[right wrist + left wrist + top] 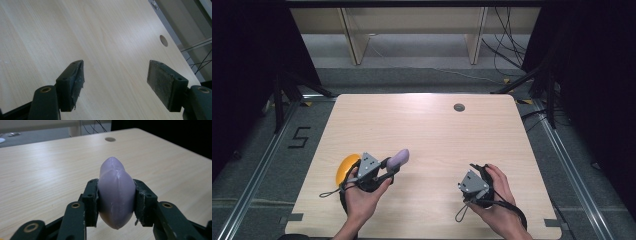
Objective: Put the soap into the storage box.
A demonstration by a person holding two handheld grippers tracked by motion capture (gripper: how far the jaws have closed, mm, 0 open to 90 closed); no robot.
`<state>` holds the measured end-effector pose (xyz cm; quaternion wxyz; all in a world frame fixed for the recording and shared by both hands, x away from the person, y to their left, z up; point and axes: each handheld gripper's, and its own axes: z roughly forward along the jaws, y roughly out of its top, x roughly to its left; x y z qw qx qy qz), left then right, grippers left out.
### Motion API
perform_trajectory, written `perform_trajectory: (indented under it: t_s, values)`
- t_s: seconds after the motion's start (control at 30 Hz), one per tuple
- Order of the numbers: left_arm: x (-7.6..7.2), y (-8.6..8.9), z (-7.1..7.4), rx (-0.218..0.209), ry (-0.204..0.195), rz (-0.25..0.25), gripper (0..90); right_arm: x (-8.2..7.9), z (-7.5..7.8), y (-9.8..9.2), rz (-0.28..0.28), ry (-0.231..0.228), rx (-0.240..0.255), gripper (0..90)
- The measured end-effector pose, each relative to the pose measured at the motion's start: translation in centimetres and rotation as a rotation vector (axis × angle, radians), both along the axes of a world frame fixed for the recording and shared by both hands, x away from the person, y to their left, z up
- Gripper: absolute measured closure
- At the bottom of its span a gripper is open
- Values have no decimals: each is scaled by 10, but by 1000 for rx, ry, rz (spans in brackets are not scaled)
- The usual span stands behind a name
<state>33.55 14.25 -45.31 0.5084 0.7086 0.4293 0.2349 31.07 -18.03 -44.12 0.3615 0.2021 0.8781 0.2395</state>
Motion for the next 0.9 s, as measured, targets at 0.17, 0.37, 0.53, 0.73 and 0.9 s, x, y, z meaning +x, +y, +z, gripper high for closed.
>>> perform_trajectory:
  t_s: [0.17, 0.37, 0.53, 0.73, 0.9]
  values:
    - [-8, 8, -5, 14, -75, 65, 589, 2, -4, -1, -5, 14, -7, 305]
    - [-17, 16, -1, 48, -132, 108, 588, 3, -5, -3, -33, 24, 12, 304]
    - [-22, 20, 4, 45, -164, 141, 588, 4, -6, -3, -39, 31, 19, 305]
    - [-26, 29, 11, 27, -227, 194, 588, 5, -7, -4, -32, 32, 18, 305]
    - [-27, 37, 11, 21, -237, 230, 588, 6, -7, -4, -35, 29, 19, 304]
